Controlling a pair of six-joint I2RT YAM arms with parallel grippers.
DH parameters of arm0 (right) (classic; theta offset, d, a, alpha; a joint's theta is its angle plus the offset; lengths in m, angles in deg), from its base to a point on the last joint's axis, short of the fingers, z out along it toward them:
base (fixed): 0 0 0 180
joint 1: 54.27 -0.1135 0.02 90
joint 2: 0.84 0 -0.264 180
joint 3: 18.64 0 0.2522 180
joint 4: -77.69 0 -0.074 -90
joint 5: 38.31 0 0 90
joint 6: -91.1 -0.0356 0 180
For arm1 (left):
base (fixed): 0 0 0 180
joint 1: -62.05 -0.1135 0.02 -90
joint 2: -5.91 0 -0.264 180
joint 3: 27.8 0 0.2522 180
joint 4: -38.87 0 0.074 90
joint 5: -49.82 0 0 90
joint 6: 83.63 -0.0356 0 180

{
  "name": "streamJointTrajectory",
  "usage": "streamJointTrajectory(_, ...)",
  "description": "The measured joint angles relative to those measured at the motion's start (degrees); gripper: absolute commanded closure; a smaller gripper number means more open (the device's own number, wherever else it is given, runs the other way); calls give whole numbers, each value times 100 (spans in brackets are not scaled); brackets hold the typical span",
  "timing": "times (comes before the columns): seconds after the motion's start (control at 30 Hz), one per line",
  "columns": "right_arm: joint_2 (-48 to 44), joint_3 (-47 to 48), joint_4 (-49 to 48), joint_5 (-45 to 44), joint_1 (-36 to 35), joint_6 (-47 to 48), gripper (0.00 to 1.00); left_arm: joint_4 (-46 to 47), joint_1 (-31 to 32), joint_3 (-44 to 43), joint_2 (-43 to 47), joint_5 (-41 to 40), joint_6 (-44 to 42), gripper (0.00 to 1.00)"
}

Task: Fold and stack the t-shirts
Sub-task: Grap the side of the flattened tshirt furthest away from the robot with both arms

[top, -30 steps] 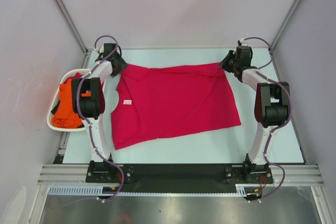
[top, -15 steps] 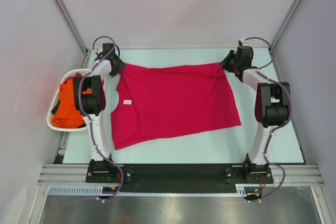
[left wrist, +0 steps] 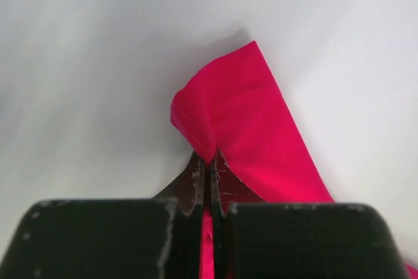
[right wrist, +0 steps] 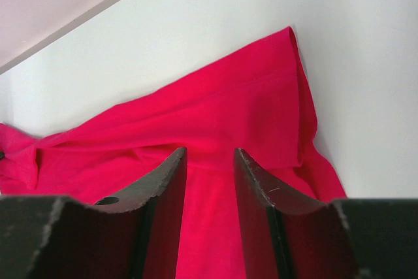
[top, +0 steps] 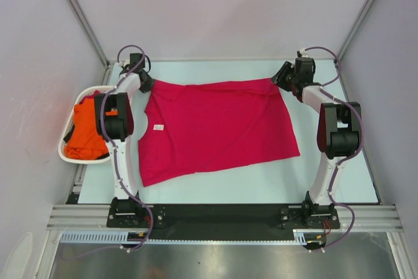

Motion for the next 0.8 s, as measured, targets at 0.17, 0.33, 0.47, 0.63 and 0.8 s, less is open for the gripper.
streamJointTrajectory(0.17,24,2,96,-7,-2,0,54,-15,2,50,42,-140,-44,100)
streamJointTrajectory(0.33,282,140,313,-94,-39,0,56,-57,2,76,166,-238,-72,100)
streamJointTrajectory(0.47,599,378,584,-234,-72,11,58,-61,2,76,245,-240,-111,100)
streamJointTrajectory(0.63,688,389,815,-409,-116,31,59,-57,2,107,262,-240,-153,100)
streamJointTrajectory(0.8,695,501,992,-608,-164,111,60,-59,2,164,262,-247,-155,100)
